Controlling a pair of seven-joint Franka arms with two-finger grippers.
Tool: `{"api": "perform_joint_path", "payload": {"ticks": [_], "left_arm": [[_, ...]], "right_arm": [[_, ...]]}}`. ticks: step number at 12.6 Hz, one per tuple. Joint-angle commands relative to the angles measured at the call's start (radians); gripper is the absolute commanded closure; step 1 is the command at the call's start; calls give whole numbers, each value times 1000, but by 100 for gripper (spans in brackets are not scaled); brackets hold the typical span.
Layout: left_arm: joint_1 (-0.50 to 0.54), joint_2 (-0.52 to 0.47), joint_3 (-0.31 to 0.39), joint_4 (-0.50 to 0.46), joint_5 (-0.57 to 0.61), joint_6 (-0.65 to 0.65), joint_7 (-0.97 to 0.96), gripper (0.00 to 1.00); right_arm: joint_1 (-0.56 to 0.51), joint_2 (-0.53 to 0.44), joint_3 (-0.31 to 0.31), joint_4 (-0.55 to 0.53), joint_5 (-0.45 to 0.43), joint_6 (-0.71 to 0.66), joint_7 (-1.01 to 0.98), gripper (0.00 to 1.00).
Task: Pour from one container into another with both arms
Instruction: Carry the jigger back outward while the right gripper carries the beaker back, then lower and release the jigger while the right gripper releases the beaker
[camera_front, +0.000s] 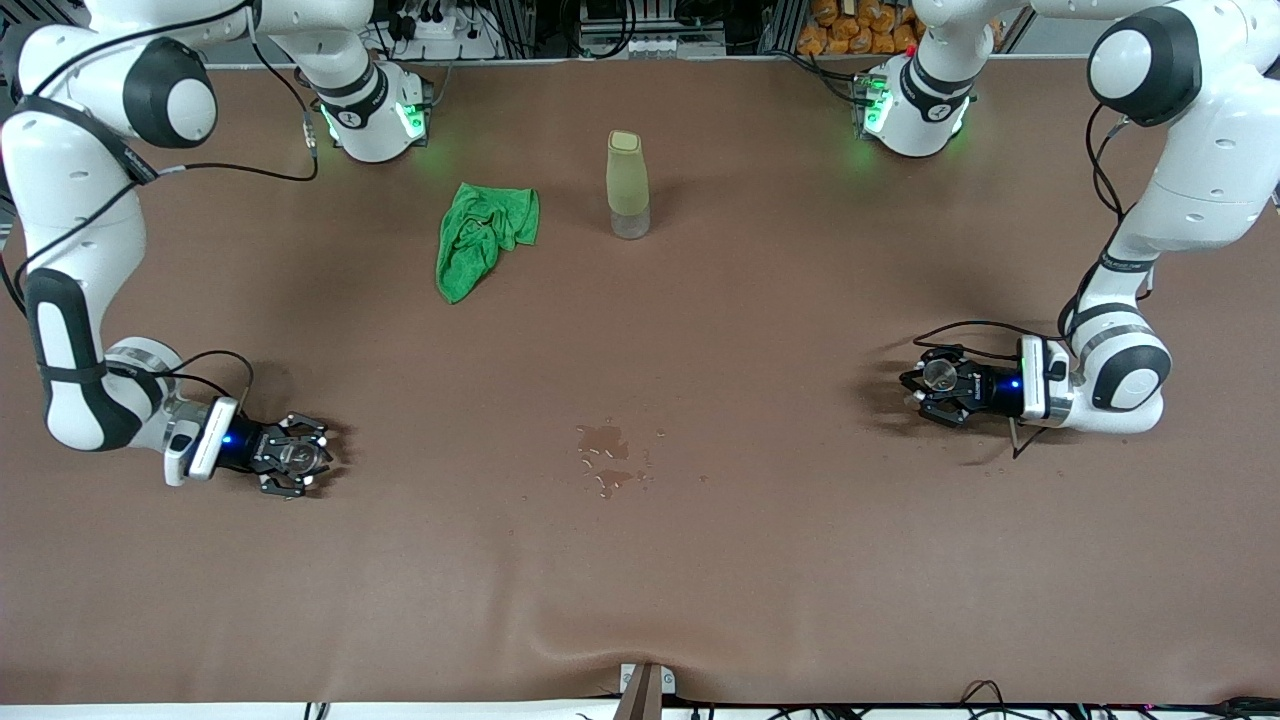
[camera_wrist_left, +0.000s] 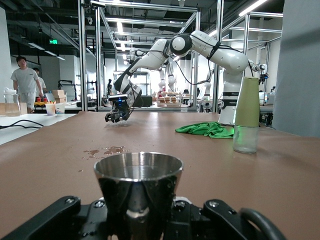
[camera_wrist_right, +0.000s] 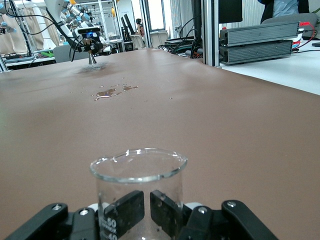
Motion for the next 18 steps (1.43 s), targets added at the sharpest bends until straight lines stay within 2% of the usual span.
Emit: {"api": "perform_joint_path", "payload": {"ticks": [1, 3, 4, 5, 6, 9, 10, 12, 13, 14, 15, 16, 17, 18], "left_arm": [[33, 26, -8, 1, 14, -14, 50, 100], [50, 29, -8, 1, 14, -14, 47, 100], [51, 34, -8, 1, 14, -14, 47, 100], [54, 37, -8, 1, 14, -14, 47, 100], [54, 43, -8, 2, 14, -14, 47, 100], [56, 49, -8, 5, 14, -14, 48, 100], [57, 51, -7, 5, 14, -14, 47, 78], [60, 57, -7, 10, 12, -14, 39, 47], [60, 56, -5, 14, 14, -14, 22, 43], [60, 53, 14, 27, 15, -14, 7, 32], [60, 52, 28, 34, 18, -14, 4, 31], [60, 54, 28, 36, 23, -14, 4, 4], [60, 54, 30, 39, 24, -14, -7, 0], [60, 53, 35, 42, 26, -14, -24, 0]], "right_arm": [[-18, 24, 11, 33, 8, -17, -11, 100], [-18, 32, 10, 39, 8, -12, -32, 100], [-20, 39, 10, 43, 8, -9, -35, 94], [-20, 44, 10, 51, 8, -9, -36, 58], [-21, 45, 10, 51, 9, -11, -34, 1], [-23, 44, 10, 51, 9, -14, -28, 0], [-23, 41, 10, 51, 9, -15, -22, 0], [-21, 15, 8, 53, -4, -19, 4, 0], [-18, -5, 6, 53, -14, -22, 47, 0], [-18, -22, 6, 53, -41, -22, 93, 0], [-18, -34, 6, 53, -64, -23, 143, 0], [-17, -51, 5, 53, -70, -50, 185, 0], [-9, -66, 3, 53, -75, -63, 235, 0], [-8, -83, 5, 53, -95, -65, 269, 0]]}}
